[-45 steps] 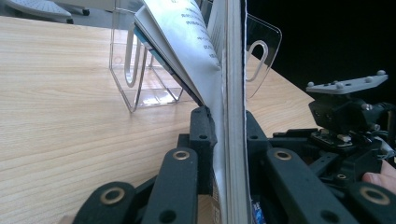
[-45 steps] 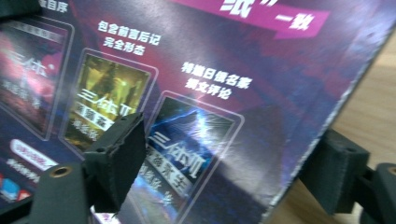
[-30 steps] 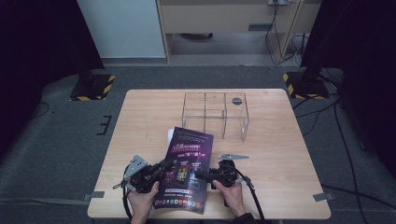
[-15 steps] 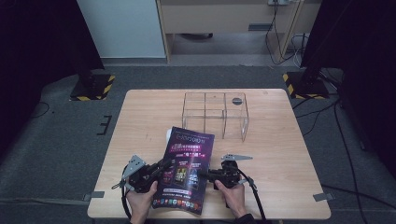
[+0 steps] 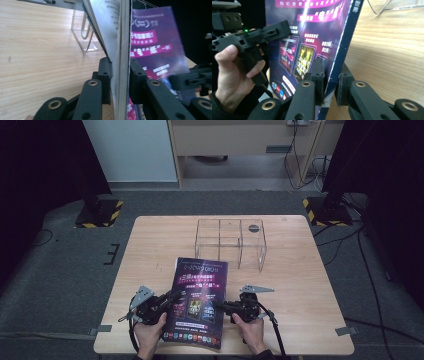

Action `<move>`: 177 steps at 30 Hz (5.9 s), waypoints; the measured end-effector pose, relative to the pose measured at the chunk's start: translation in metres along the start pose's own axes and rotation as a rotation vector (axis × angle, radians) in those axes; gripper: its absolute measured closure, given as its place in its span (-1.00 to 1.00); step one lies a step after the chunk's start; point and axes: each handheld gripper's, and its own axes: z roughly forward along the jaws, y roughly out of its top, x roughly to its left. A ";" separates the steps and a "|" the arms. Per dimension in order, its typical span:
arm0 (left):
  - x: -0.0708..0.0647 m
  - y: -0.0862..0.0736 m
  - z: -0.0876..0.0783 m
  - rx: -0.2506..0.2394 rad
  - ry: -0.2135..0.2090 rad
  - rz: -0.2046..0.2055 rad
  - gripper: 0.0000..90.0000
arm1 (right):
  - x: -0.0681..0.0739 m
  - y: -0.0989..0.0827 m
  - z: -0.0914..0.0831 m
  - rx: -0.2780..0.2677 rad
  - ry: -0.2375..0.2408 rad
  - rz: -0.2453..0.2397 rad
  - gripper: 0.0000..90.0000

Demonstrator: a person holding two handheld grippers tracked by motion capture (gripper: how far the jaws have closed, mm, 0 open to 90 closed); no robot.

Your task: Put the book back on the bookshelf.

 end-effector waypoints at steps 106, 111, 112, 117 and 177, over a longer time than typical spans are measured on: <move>0.046 -0.031 0.035 0.330 0.441 0.118 -0.65 | 0.065 0.171 -0.131 -0.505 -0.260 -0.275 0.88; 0.046 -0.031 0.035 0.330 0.441 0.118 -0.65 | 0.062 0.178 -0.137 -0.530 -0.298 -0.280 0.88; 0.046 -0.031 0.035 0.329 0.441 0.118 -0.65 | 0.059 0.180 -0.139 -0.544 -0.313 -0.273 0.88; 0.046 -0.031 0.035 0.330 0.441 0.118 -0.66 | 0.053 0.185 -0.146 -0.568 -0.336 -0.262 0.88; 0.046 -0.031 0.035 0.329 0.441 0.118 -0.66 | -0.038 0.147 -0.084 -0.497 -0.566 -0.201 0.86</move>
